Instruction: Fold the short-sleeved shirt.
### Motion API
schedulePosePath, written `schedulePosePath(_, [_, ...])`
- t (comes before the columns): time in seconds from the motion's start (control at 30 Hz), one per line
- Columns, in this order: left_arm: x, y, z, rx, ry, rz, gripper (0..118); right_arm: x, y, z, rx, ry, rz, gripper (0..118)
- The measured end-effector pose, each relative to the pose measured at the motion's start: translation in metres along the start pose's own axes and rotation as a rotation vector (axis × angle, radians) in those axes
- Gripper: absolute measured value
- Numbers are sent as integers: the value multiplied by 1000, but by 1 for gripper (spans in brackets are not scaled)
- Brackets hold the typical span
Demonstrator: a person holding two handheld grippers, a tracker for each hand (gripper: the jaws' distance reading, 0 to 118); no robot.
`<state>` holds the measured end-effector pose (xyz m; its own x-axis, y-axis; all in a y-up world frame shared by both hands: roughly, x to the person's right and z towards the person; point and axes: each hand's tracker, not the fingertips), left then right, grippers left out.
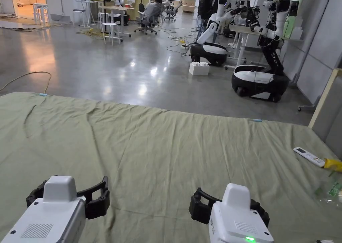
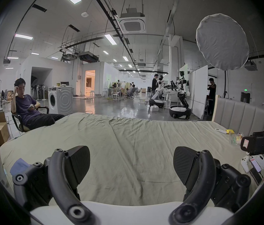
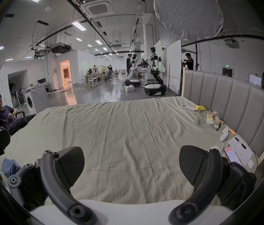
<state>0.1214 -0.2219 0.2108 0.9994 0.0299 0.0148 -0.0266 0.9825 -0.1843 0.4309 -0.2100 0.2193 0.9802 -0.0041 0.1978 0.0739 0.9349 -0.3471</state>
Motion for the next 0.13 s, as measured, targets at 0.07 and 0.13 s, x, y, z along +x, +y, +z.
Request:
schedulePosePath(0.07, [0, 0, 0, 1, -1, -1, 104, 2, -2, 0, 27, 32, 1, 116])
schedulePosePath(0.13, [0, 0, 0, 1, 0, 0, 104, 4, -5, 3, 62, 84, 4, 116])
